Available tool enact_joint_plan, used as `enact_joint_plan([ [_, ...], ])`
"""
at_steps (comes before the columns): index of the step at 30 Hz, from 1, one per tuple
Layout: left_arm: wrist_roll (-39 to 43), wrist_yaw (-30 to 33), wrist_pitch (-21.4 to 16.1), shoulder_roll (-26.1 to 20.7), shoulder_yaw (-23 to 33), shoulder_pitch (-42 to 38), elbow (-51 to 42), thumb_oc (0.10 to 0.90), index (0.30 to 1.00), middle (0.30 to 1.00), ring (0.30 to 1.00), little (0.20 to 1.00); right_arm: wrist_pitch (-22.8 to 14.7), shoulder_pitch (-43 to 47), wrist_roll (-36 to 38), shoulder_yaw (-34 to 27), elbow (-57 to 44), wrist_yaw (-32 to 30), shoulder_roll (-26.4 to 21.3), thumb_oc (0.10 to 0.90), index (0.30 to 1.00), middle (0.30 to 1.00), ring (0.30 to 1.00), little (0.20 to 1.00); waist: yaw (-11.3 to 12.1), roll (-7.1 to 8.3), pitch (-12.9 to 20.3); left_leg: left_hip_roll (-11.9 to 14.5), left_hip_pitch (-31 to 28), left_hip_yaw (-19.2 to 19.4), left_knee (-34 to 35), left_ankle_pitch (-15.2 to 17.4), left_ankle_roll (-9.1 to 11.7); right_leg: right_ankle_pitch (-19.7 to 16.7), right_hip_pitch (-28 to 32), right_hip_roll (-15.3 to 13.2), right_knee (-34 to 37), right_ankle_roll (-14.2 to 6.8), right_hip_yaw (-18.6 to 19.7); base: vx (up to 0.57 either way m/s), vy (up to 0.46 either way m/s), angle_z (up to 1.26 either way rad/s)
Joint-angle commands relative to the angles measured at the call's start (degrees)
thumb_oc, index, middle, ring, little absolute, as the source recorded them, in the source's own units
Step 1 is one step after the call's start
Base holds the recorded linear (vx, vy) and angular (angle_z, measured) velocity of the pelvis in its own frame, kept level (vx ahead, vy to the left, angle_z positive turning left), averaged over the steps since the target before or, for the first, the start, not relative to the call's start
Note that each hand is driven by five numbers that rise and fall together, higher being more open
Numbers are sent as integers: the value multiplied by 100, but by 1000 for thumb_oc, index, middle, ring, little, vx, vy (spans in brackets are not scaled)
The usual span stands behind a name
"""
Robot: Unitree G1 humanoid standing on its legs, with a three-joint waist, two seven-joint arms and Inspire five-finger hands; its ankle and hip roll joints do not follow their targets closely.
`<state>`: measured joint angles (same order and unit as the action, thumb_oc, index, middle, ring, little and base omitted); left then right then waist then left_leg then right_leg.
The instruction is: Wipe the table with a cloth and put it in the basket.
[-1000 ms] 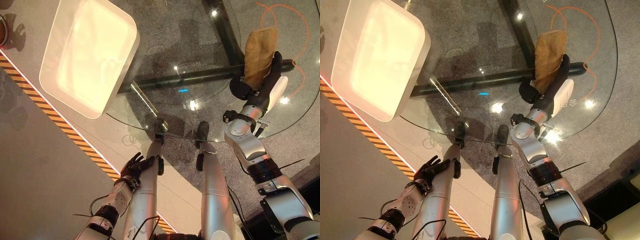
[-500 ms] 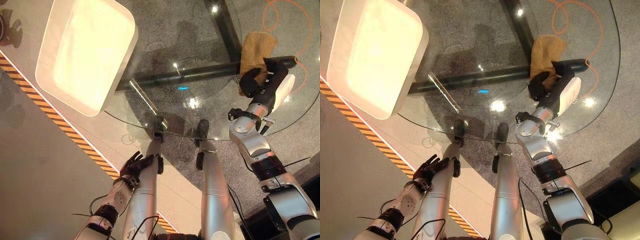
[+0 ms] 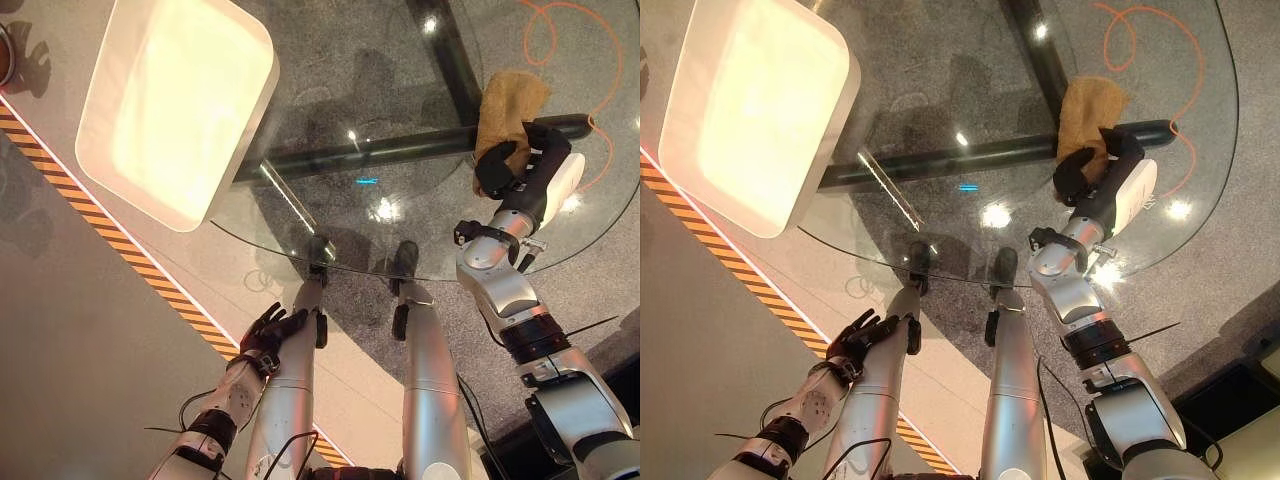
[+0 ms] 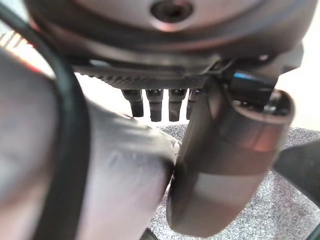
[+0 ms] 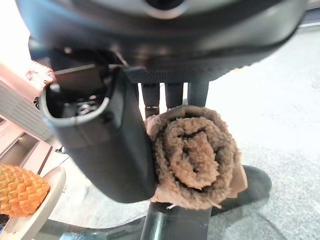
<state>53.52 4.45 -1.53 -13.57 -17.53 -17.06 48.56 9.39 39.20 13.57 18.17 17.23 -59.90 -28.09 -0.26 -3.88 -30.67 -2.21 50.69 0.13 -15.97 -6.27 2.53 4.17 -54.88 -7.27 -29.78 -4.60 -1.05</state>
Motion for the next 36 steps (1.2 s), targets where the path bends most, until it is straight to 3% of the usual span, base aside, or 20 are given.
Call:
enact_joint_plan([
  [1, 176, 8, 169, 149, -353, 691, 207, 800, 900, 900, 900, 900, -237, -283, -163, -14, -563, -150, -190, 100, 300, 300, 300, 200, -34, -105, 88, -220, 169, 272, -629, 653, -103, -763, 77, 318, 995, -18, -151, 0, 0, 0],
  [7, 200, 47, 153, 151, -373, 701, 160, 800, 900, 900, 900, 900, -459, -268, -266, 15, -706, 267, -227, 100, 300, 300, 300, 200, -20, -108, 88, -238, 186, 255, -623, 655, -108, -764, 58, 300, 1000, -32, -175, 0, 0, 0],
  [16, 169, 33, 129, 226, -350, 721, 98, 800, 900, 900, 900, 900, -448, 14, -755, 538, -1293, 1714, -54, 100, 300, 300, 300, 200, 86, -157, 88, -277, 258, 221, -640, 624, -104, -715, -47, 249, 912, -14, -260, 0, 0, 0],
  [25, 175, -11, 136, 342, -469, 678, 99, 800, 900, 900, 900, 900, -238, 477, -917, 1154, -1391, 2236, 215, 100, 300, 300, 300, 200, 242, -238, 88, -333, 389, 138, -712, 609, -99, -660, -181, 197, 797, 14, -327, 14, 30, 6],
  [36, 325, -8, 60, 447, -547, 665, 50, 800, 900, 900, 900, 900, -240, 625, -953, 1666, -1214, 2671, 467, 100, 300, 300, 300, 200, 359, -282, 88, -371, 554, 134, -727, 558, -140, -661, -378, 182, 681, 5, -382, 8, 52, 5],
])
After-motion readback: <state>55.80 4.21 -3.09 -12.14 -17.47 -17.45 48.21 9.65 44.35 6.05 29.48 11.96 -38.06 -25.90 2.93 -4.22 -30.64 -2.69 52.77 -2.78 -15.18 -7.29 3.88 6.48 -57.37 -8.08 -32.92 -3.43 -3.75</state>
